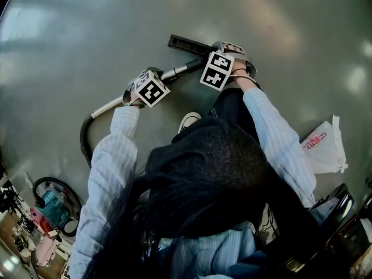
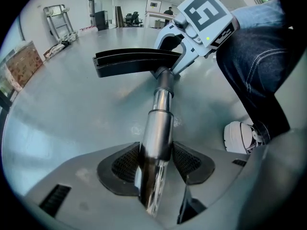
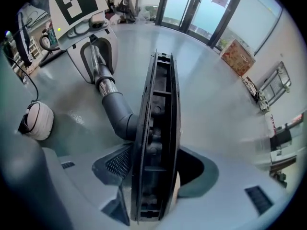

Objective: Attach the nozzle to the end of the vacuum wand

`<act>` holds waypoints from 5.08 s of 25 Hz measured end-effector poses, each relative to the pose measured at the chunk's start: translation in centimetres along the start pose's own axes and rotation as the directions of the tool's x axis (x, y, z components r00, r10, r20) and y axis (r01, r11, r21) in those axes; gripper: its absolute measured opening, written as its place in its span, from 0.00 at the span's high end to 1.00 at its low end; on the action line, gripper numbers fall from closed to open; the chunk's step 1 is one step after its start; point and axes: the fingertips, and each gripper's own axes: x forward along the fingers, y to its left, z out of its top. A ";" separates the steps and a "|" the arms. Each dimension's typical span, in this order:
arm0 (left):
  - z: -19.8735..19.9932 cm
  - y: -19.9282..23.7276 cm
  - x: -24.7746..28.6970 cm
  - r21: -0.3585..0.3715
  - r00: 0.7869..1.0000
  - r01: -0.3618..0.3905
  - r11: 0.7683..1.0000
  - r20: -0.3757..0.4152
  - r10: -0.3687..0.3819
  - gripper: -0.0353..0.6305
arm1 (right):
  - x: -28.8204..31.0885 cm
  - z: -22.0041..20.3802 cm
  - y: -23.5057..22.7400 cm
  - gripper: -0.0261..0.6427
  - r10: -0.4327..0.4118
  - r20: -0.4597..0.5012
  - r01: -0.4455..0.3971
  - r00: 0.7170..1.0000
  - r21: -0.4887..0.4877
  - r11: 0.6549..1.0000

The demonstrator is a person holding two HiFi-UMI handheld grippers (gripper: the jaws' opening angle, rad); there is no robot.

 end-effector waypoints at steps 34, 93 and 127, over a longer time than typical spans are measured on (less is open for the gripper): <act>6.5 -2.0 -19.9 -0.588 0.786 -0.040 0.808 0.481 0.389 0.93 | -17.5 0.2 -2.2 0.91 -0.183 0.499 -0.284 0.847 0.715 0.639; 5.3 -42.4 -84.3 -0.629 0.645 0.028 0.777 0.605 0.466 0.94 | -88.1 11.8 21.9 0.93 -0.257 0.490 -0.346 0.833 0.824 0.449; -11.4 -58.6 -88.7 -0.646 0.565 0.142 0.750 0.675 0.475 0.94 | -95.2 13.5 46.2 0.93 -0.263 0.446 -0.269 0.855 0.817 0.510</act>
